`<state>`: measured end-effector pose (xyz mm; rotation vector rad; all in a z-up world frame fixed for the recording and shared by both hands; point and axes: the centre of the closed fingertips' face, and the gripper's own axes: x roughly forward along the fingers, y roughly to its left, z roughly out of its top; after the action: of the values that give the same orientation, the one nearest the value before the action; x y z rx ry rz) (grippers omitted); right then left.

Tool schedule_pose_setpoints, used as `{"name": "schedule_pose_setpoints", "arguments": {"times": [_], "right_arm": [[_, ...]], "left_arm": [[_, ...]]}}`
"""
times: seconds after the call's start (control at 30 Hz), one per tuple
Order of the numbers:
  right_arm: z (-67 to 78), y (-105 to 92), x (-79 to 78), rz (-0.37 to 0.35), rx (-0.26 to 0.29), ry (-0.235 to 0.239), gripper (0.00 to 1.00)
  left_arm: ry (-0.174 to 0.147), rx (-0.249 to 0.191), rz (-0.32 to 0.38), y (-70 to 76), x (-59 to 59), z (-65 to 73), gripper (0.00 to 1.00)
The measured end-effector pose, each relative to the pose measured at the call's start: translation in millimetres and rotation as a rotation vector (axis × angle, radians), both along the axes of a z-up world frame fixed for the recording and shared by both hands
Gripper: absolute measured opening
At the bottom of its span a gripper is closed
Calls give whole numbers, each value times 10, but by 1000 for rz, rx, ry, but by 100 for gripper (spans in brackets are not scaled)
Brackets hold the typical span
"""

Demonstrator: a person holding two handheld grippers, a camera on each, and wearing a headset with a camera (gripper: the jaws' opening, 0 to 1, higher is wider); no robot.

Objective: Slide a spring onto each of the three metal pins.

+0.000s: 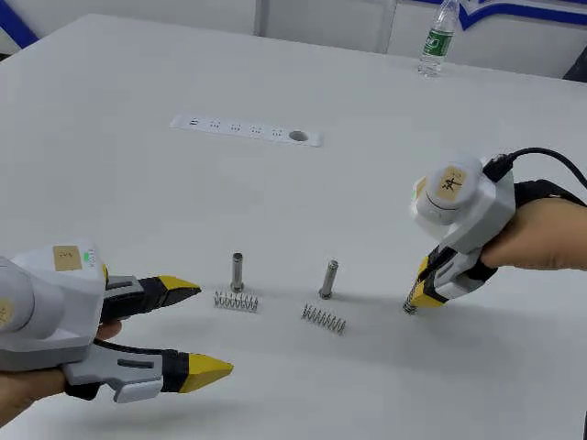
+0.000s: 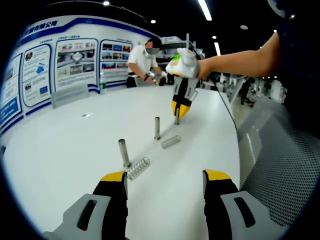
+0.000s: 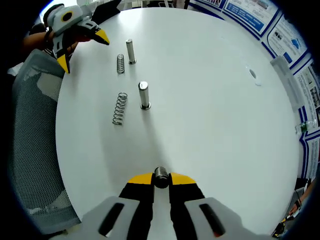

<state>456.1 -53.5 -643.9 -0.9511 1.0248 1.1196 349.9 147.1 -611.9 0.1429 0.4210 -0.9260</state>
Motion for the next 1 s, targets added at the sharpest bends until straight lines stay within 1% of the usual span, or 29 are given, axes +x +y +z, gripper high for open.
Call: {"name": "schedule_pose_setpoints", "arguments": {"times": [0.17, 0.33, 0.43, 0.47, 0.53, 0.63, 0.77, 0.9, 0.97, 1.0], "right_arm": [[-2, 43, 31, -5, 9, -6, 12], [-7, 41, -7, -15, 0, 13, 13], [-1, 32, -10, -8, -4, 7, 13], [6, 35, -17, -4, 1, 8, 14], [39, 69, -41, -18, 29, 17, 18], [86, 49, -26, -10, 22, -2, 18], [229, 110, -58, 6, 45, -26, 18], [348, 217, -88, 27, 68, -52, 19], [381, 267, -105, 36, 75, -60, 19], [404, 321, -125, 42, 89, -62, 19]], "left_arm": [[1, -1, 1, 4, 0, 0, 62], [0, -2, -1, -8, -1, 6, 62], [1, 0, -1, -4, -2, -1, 62], [2, -1, 0, -2, -1, -1, 62], [1, -1, 0, 0, 0, 1, 62], [0, -1, -1, 1, -1, 6, 62], [1, 0, -2, 0, 0, 3, 62], [-1, -1, -6, -17, 5, 11, 62], [-2, -1, -7, -24, 7, 17, 62], [-4, -2, -7, -29, 7, 23, 62]]}}
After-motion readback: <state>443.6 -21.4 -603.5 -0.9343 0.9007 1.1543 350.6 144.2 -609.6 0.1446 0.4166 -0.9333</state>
